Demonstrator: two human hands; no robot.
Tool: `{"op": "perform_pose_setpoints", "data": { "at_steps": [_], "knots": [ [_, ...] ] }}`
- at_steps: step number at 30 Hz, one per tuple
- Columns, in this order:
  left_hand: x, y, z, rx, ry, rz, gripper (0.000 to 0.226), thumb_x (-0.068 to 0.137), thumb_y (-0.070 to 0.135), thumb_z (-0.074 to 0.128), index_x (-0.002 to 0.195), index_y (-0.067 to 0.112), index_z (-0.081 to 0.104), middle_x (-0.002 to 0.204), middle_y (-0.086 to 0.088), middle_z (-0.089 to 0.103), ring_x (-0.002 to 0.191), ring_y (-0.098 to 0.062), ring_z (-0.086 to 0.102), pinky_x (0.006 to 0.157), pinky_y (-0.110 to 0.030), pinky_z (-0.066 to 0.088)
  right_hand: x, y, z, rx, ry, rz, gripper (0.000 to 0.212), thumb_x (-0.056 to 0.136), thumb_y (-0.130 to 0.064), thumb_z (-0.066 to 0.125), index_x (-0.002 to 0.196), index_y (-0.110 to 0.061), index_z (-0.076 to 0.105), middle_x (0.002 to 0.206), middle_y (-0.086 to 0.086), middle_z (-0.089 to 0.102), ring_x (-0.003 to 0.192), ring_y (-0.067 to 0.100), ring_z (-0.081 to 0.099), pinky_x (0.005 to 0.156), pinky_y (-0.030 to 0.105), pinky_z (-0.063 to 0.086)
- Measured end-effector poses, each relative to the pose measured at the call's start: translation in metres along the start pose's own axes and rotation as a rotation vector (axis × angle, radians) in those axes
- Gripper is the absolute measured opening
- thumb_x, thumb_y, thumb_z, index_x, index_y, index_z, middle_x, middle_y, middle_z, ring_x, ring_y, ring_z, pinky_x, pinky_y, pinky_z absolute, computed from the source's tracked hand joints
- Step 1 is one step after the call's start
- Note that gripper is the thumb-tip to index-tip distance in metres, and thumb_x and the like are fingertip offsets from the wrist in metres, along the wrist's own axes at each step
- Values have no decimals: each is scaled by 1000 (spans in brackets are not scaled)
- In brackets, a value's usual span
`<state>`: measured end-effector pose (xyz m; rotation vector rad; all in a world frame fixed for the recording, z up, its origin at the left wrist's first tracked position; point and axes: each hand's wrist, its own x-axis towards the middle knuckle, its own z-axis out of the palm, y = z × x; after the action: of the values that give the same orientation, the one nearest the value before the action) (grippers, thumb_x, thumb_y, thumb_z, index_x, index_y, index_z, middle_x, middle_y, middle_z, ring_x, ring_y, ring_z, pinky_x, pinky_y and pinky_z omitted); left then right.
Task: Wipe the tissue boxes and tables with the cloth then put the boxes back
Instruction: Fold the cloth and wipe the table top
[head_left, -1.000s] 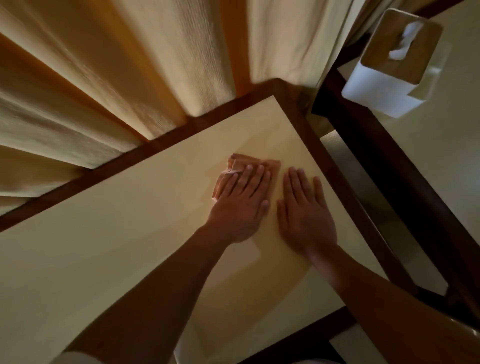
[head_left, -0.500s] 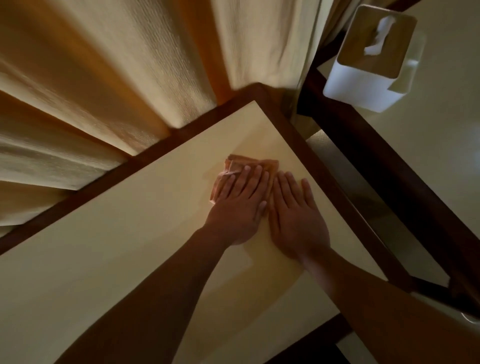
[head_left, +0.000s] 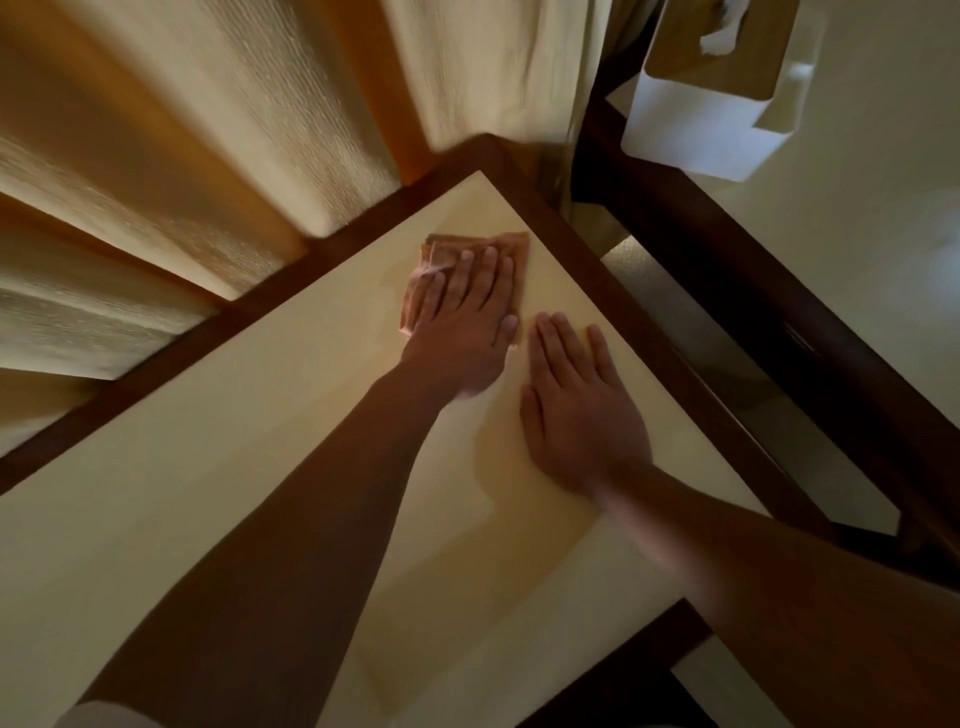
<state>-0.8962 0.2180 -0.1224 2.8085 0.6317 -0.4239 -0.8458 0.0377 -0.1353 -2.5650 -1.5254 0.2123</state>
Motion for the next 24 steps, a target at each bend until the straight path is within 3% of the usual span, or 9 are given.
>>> {"op": "perform_pose_setpoints", "data": {
  "at_steps": [3, 7, 13, 17, 24],
  "knots": [
    [-19, -5, 8, 9, 16, 92, 71, 100, 52, -5, 164, 24, -15, 171, 4, -25, 156, -18, -28, 125, -39, -21, -1, 0, 0, 5, 4, -1, 64, 108, -35, 22, 162, 1, 20, 170, 18, 22, 161, 27, 8, 129, 52, 10],
    [-32, -16, 13, 20, 36, 123, 66, 106, 52, 3, 165, 28, -14, 170, 6, -25, 157, -23, -29, 120, -35, -29, 1, 1, 0, 7, 11, -5, 64, 108, -35, 24, 161, 1, 23, 169, 19, 23, 160, 28, 10, 129, 53, 10],
    [21, -6, -4, 37, 22, 14, 72, 103, 48, 5, 167, 18, -9, 175, -6, -17, 160, -33, -20, 129, -49, -14, 1, 1, 0, -2, 0, -3, 64, 108, -35, 23, 161, 2, 21, 169, 19, 22, 160, 29, 9, 128, 54, 10],
    [30, -1, -5, 10, 27, 25, 65, 112, 43, 13, 167, 18, -10, 175, -6, -17, 160, -31, -21, 128, -46, -14, 2, 1, 0, -20, -22, -3, 65, 109, -35, 21, 163, 0, 17, 171, 18, 18, 161, 28, 5, 129, 53, 8],
    [-29, -10, 13, -4, 39, 143, 67, 106, 49, 5, 167, 23, -7, 175, 0, -14, 160, -24, -20, 126, -38, -21, 2, 0, -1, -12, -29, -3, 64, 109, -36, 20, 163, 0, 18, 171, 18, 17, 161, 27, 5, 128, 54, 8]
  ]
}}
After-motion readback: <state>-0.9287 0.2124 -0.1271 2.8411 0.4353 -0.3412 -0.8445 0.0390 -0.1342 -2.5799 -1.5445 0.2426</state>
